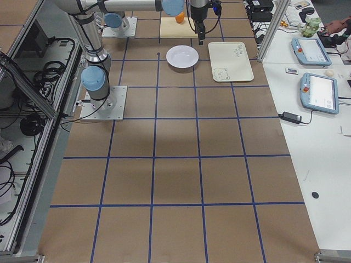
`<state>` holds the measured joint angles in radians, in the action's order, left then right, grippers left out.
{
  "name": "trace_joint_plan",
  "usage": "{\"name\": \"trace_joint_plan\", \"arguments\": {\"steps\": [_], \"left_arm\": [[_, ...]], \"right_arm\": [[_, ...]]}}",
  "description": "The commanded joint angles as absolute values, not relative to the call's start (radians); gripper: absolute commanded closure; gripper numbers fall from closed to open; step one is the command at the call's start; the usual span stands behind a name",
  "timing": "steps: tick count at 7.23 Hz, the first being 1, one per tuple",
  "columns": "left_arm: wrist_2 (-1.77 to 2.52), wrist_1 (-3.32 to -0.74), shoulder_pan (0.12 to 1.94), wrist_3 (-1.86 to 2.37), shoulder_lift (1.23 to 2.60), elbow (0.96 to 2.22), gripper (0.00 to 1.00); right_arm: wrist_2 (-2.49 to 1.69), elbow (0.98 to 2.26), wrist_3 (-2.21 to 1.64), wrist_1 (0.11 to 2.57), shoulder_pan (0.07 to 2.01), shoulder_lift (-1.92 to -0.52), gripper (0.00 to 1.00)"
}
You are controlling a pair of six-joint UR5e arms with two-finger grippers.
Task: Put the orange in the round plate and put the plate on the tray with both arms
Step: 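Lower the left gripper onto the orange on the cutting board and grasp it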
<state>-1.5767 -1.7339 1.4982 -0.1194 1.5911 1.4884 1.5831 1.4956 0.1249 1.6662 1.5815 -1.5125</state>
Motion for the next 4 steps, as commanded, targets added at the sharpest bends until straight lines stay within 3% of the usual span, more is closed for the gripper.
{"name": "trace_joint_plan", "arguments": {"steps": [1,4], "left_arm": [[-1.627,-1.624,1.490,-0.135,1.638,1.612,0.00],[-1.747,-1.528,1.369,-0.221,1.719,1.748,0.00]], "right_arm": [[1.583,1.496,0.126,1.667,1.582,-1.513,0.00],[1.583,1.496,0.124,1.667,1.582,-1.513,0.00]]}}
